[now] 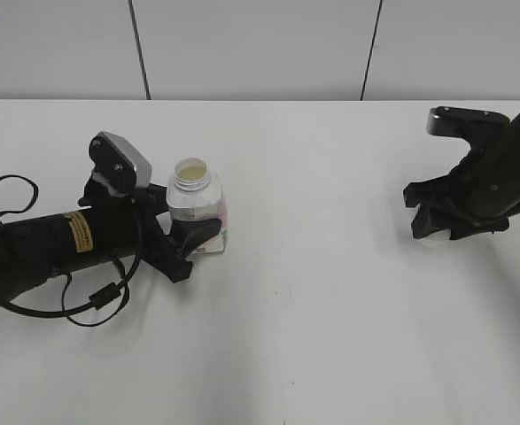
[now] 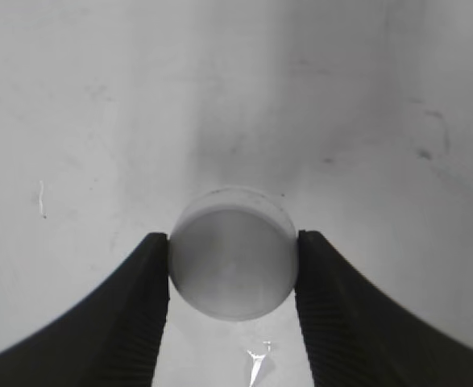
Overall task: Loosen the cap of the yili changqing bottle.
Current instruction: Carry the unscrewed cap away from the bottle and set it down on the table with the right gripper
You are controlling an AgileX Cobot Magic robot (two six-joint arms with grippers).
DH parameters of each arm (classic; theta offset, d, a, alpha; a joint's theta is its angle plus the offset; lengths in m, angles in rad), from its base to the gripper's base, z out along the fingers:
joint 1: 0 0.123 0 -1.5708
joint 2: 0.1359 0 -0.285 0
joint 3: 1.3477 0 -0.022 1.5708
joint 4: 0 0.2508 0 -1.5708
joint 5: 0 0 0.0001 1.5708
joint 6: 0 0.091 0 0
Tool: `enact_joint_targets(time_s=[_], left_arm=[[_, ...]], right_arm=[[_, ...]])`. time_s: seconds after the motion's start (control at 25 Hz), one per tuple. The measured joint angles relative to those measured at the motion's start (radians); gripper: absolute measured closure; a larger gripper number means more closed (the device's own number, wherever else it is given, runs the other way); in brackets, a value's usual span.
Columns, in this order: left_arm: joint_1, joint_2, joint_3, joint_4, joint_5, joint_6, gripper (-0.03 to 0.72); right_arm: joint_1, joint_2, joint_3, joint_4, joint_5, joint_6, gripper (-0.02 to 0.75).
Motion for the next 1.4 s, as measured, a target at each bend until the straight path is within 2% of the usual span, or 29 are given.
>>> enact_joint_targets(time_s=[0.48,0.8,0.88,1.08,1.16,1.28,1.4], left_arm=[[0.000,0.035,0.000,-0.005,-0.007,0.002,0.253],[0.001,0.070,0.000,0.025,-0.082,0.003,0.256],[0.001,0.070,0.000,0.027,-0.082,0.003,0.256],[0.003,0.070,0.000,0.054,-0.083,0.003,0.256],[0.003,0.070,0.000,0.070,-0.083,0.004,0.244],[0.003,0.070,0.000,0.081,-0.082,0.004,0.177],[0.003,0.070,0.000,0.088,-0.082,0.004,0.143]], right_arm=[[0.000,0.064,0.000,-0.030,-0.040,0.000,0.353],[0.000,0.064,0.000,-0.047,-0.041,0.000,0.350],[0.000,0.064,0.000,-0.049,-0.039,0.000,0.321],[0.000,0.064,0.000,-0.050,-0.038,0.000,0.161],[0.000,0.064,0.000,-0.050,-0.036,0.000,0.152],[0.000,0.064,0.000,-0.050,-0.018,0.000,0.152],[0.000,0.064,0.000,-0.050,-0.005,0.000,0.152]])
